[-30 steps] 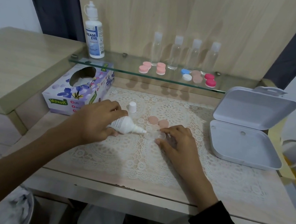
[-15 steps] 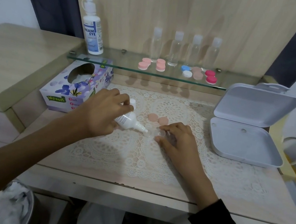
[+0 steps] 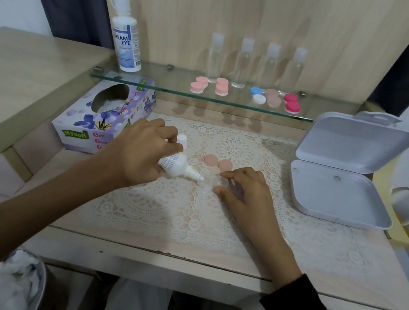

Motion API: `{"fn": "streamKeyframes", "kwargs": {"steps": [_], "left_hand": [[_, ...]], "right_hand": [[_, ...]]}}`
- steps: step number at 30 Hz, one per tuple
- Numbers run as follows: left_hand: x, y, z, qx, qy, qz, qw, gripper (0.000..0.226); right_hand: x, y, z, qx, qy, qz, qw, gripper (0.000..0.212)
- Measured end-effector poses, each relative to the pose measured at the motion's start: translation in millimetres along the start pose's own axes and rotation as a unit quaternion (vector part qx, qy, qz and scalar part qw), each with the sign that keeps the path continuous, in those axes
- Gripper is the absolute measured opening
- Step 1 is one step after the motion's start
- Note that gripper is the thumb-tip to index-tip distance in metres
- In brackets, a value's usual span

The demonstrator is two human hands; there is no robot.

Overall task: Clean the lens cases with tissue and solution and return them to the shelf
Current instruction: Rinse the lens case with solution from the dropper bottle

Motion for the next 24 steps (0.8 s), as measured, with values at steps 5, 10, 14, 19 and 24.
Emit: {"fn": "streamKeyframes", "kwargs": {"steps": [5, 10, 14, 19, 24], "left_hand": [[0, 0, -1, -0.003, -0.001, -0.007, 1.000, 0.054], [-1, -1, -1, -0.007, -0.002, -0.012, 1.000, 0.054], [-2, -2, -2, -0.011, -0.003, -0.020, 1.000, 0.054], [-2, -2, -4, -0.020, -0.003, -0.032, 0.999, 0.054], [6, 1, -19, -0.076, -0.005, -0.051, 0.996, 0.063]], "right_hand": [[0, 0, 0, 0.003, 0.001, 0.002, 1.000, 0.030], [0, 0, 0, 0.002, -0.001, -0.001, 1.000, 0.030], [0, 0, 0, 0.001, 0.001, -0.003, 1.000, 0.030], [0, 0, 1, 0.002, 0.002, -0.004, 1.000, 0.031], [1, -1, 1, 0.004, 0.004, -0.006, 1.000, 0.031]]}}
Point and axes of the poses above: each hand's wrist, its own z-axis towards the middle knuckle, its own x-axis out of the palm, y = z × x, the point moved 7 cm from there along z, towards the middle knuckle, and after that the axes turned 13 degrees about x, right-handed, at the moved point
